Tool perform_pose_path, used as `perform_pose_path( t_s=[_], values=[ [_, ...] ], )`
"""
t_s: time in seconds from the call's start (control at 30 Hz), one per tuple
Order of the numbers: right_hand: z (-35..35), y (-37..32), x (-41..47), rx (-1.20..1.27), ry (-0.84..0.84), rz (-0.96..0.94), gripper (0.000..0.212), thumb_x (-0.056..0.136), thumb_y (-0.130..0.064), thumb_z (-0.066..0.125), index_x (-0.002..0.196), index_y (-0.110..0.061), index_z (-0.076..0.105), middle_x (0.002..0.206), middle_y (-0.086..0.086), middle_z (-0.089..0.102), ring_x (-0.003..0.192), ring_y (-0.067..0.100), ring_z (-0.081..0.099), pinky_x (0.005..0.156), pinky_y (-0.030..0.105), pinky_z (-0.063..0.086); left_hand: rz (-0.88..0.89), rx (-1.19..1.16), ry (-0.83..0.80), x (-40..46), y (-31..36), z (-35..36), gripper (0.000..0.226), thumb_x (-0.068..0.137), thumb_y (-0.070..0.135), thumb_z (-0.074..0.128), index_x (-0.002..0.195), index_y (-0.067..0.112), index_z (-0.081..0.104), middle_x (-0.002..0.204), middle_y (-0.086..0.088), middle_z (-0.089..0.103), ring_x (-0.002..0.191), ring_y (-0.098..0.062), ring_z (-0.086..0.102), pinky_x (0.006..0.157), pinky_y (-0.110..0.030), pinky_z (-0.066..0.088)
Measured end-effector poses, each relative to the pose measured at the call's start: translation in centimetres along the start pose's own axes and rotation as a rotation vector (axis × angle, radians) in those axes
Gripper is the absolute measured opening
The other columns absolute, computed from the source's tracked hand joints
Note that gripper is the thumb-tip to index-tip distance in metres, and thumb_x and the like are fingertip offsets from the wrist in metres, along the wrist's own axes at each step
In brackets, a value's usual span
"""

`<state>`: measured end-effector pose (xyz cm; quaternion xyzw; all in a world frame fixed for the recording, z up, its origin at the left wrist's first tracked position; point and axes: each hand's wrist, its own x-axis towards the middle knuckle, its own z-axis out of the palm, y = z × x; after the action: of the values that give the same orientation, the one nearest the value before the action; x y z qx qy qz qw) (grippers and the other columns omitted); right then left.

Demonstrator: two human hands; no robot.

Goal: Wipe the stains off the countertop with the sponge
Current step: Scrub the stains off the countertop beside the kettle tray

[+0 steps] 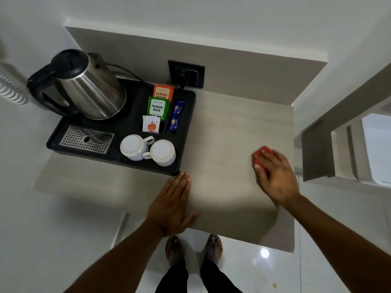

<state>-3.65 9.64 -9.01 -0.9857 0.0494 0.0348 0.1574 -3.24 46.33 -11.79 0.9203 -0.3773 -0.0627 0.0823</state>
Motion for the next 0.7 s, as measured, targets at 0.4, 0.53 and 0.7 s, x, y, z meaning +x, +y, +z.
perform_pose_path(
  t_s=[0.4, 0.53, 0.7],
  values=[
    [5.5, -13.6, -6.6, 0.006, -0.027, -0.195, 0.043, 0.102, -0.042, 0.046, 0.142, -0.03, 0.055, 0.154, 0.001, 0.051, 0.146, 0.03, 0.04, 0.123, 0.051, 0.026, 0.048, -0.051, -0.067, -0.7, -0.7, -1.0, 0.095, 0.098, 0.063, 0.046, 0.16, -0.003, 0.017, 0.17, -0.022, 0.011, 0.159, -0.032, 0.004, 0.129, -0.046, 0.008],
    [4.3, -10.2, -12.6, 0.028, -0.065, -0.08, 0.043, 0.1, -0.047, 0.043, 0.136, -0.032, 0.061, 0.15, 0.0, 0.056, 0.143, 0.03, 0.044, 0.122, 0.052, 0.029, 0.127, 0.012, -0.102, -3.3, -3.8, -1.4, 0.098, 0.098, 0.07, 0.04, 0.161, 0.0, 0.014, 0.171, -0.018, 0.006, 0.159, -0.03, 0.0, 0.128, -0.048, 0.011],
    [3.5, -12.3, -10.2, 0.062, 0.093, 0.371, 0.053, 0.1, -0.045, 0.031, 0.138, -0.023, 0.059, 0.151, 0.008, 0.054, 0.143, 0.036, 0.039, 0.12, 0.053, 0.029, 0.122, 0.081, -0.139, -4.4, -4.7, -1.4, 0.106, 0.095, 0.079, 0.031, 0.161, 0.0, 0.007, 0.172, -0.019, 0.001, 0.159, -0.031, -0.005, 0.128, -0.05, 0.013]
  ],
)
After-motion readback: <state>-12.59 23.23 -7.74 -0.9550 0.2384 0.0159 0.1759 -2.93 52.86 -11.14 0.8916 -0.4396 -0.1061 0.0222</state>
